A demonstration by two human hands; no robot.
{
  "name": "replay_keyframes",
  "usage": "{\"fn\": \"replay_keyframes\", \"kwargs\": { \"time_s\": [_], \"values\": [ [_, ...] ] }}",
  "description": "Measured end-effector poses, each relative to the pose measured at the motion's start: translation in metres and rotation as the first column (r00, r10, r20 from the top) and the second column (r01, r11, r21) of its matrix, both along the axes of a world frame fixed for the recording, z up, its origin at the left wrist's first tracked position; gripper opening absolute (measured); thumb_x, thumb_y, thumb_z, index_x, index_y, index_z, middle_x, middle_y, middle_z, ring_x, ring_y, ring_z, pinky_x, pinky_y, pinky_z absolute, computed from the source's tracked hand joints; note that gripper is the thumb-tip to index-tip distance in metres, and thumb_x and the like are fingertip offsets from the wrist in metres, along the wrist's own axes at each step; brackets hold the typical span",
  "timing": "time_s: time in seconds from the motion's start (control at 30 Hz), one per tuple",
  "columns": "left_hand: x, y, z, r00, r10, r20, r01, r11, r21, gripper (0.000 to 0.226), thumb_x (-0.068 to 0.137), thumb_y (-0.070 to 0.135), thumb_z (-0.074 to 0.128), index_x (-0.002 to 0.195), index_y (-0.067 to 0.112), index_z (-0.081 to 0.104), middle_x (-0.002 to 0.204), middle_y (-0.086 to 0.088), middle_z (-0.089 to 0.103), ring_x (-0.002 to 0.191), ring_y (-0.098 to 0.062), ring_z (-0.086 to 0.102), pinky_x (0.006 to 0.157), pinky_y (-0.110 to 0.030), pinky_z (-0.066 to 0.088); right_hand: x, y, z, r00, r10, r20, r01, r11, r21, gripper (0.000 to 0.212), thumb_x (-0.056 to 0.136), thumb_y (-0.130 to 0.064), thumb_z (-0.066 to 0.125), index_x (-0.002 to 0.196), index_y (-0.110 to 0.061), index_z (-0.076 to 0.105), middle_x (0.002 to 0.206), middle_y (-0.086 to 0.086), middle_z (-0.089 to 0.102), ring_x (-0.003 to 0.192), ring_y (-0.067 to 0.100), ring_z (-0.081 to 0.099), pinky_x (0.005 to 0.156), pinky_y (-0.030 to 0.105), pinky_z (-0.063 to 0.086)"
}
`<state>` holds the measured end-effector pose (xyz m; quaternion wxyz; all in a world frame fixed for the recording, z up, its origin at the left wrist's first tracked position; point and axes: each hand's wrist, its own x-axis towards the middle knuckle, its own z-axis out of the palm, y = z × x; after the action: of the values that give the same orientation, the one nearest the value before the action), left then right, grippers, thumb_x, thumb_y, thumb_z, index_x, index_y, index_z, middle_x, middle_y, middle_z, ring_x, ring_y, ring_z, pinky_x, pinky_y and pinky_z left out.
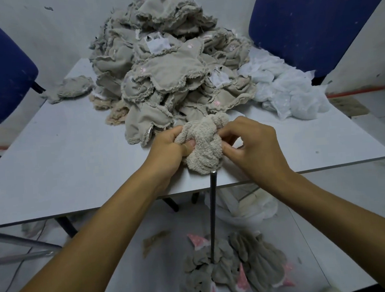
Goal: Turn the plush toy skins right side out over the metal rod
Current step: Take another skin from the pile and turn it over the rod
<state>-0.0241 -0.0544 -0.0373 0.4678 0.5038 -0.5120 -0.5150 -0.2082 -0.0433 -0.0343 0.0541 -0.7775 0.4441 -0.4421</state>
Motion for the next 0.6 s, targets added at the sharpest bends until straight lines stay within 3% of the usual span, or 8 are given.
{"fn": "replay_keyframes", "kwargs": {
  "time_s": [0.1, 0.17, 0.23, 0.3, 0.43, 0.5, 0.57, 0.6],
  "values": [
    [0.003, -0.001, 0.002, 1.0, 0.016, -0.007, -0.016, 1.0, 0.006, 0.032, 0.092, -0.01, 0.054, 0.104, 0.014, 0.072, 0.095, -0.007, 0.076, 0.089, -0.021, 0.069, 0.078, -0.033, 0.053, 0.001, -0.003, 0.005, 0.997, 0.046, 0.055, -0.047, 0.999, 0.024, 0.007, 0.081, -0.002, 0.075, 0.086, -0.007, 0.073, 0.08, 0.002, 0.065, 0.07, 0.015, 0.061, 0.068, 0.034, 0.053],
    [0.004, -0.001, 0.006, 0.999, 0.03, -0.039, -0.029, 0.999, 0.023, 0.032, 0.092, -0.008, 0.055, 0.1, 0.016, 0.074, 0.1, -0.011, 0.076, 0.095, -0.028, 0.07, 0.086, -0.038, 0.055, 0.0, -0.003, 0.01, 0.968, 0.051, 0.245, -0.081, 0.99, 0.117, 0.005, 0.084, -0.007, 0.074, 0.083, -0.011, 0.071, 0.081, -0.003, 0.064, 0.072, 0.012, 0.061, 0.066, 0.029, 0.054],
    [0.008, -0.004, 0.008, 0.992, 0.125, 0.0, -0.125, 0.992, 0.019, 0.03, 0.092, -0.005, 0.058, 0.093, 0.02, 0.075, 0.098, -0.009, 0.076, 0.097, -0.029, 0.072, 0.086, -0.038, 0.057, -0.004, -0.008, 0.016, 0.88, -0.023, 0.474, -0.095, 0.97, 0.222, 0.007, 0.086, -0.011, 0.073, 0.082, -0.015, 0.068, 0.083, -0.002, 0.066, 0.075, 0.013, 0.063, 0.06, 0.026, 0.055],
    [0.014, -0.008, 0.008, 0.952, 0.268, 0.149, -0.267, 0.963, -0.026, 0.024, 0.092, 0.0, 0.062, 0.093, 0.022, 0.073, 0.094, -0.004, 0.075, 0.093, -0.026, 0.071, 0.083, -0.035, 0.057, -0.011, -0.015, 0.022, 0.745, -0.1, 0.659, -0.118, 0.953, 0.277, 0.012, 0.088, -0.011, 0.071, 0.081, -0.019, 0.066, 0.081, -0.004, 0.068, 0.077, 0.009, 0.064, 0.06, 0.023, 0.055],
    [0.02, -0.011, 0.006, 0.856, 0.37, 0.36, -0.347, 0.929, -0.128, 0.017, 0.093, 0.011, 0.066, 0.09, 0.027, 0.069, 0.086, 0.004, 0.069, 0.085, -0.018, 0.064, 0.069, -0.027, 0.044, -0.015, -0.02, 0.017, 0.545, -0.183, 0.819, -0.277, 0.882, 0.381, 0.02, 0.094, -0.008, 0.064, 0.081, -0.023, 0.064, 0.09, -0.004, 0.068, 0.082, 0.008, 0.065, 0.066, 0.022, 0.054],
    [0.016, -0.008, 0.003, 0.784, 0.33, 0.525, -0.29, 0.944, -0.16, 0.018, 0.094, 0.011, 0.062, 0.105, 0.023, 0.07, 0.099, 0.0, 0.069, 0.099, -0.023, 0.061, 0.077, -0.03, 0.045, -0.013, -0.02, 0.011, 0.605, -0.156, 0.781, -0.304, 0.861, 0.407, 0.018, 0.095, -0.005, 0.062, 0.084, -0.019, 0.061, 0.102, -0.002, 0.072, 0.085, 0.008, 0.068, 0.063, 0.023, 0.055],
    [0.013, -0.003, 0.001, 0.583, 0.341, 0.737, -0.164, 0.938, -0.304, 0.039, 0.091, 0.005, 0.057, 0.126, 0.021, 0.061, 0.119, -0.007, 0.061, 0.115, -0.029, 0.05, 0.091, -0.038, 0.044, -0.012, -0.02, 0.009, 0.681, -0.083, 0.728, -0.32, 0.86, 0.398, 0.017, 0.093, 0.0, 0.063, 0.088, -0.015, 0.058, 0.105, -0.001, 0.073, 0.089, 0.01, 0.07, 0.064, 0.025, 0.056],
    [0.011, -0.001, 0.002, 0.511, 0.375, 0.773, -0.077, 0.916, -0.393, 0.049, 0.088, 0.003, 0.057, 0.133, 0.022, 0.057, 0.124, -0.008, 0.054, 0.118, -0.029, 0.044, 0.096, -0.041, 0.042, -0.012, -0.02, 0.009, 0.69, -0.079, 0.72, -0.332, 0.849, 0.411, 0.019, 0.091, 0.004, 0.062, 0.089, -0.015, 0.058, 0.104, 0.0, 0.071, 0.091, 0.013, 0.07, 0.064, 0.026, 0.057]
  ]
}}
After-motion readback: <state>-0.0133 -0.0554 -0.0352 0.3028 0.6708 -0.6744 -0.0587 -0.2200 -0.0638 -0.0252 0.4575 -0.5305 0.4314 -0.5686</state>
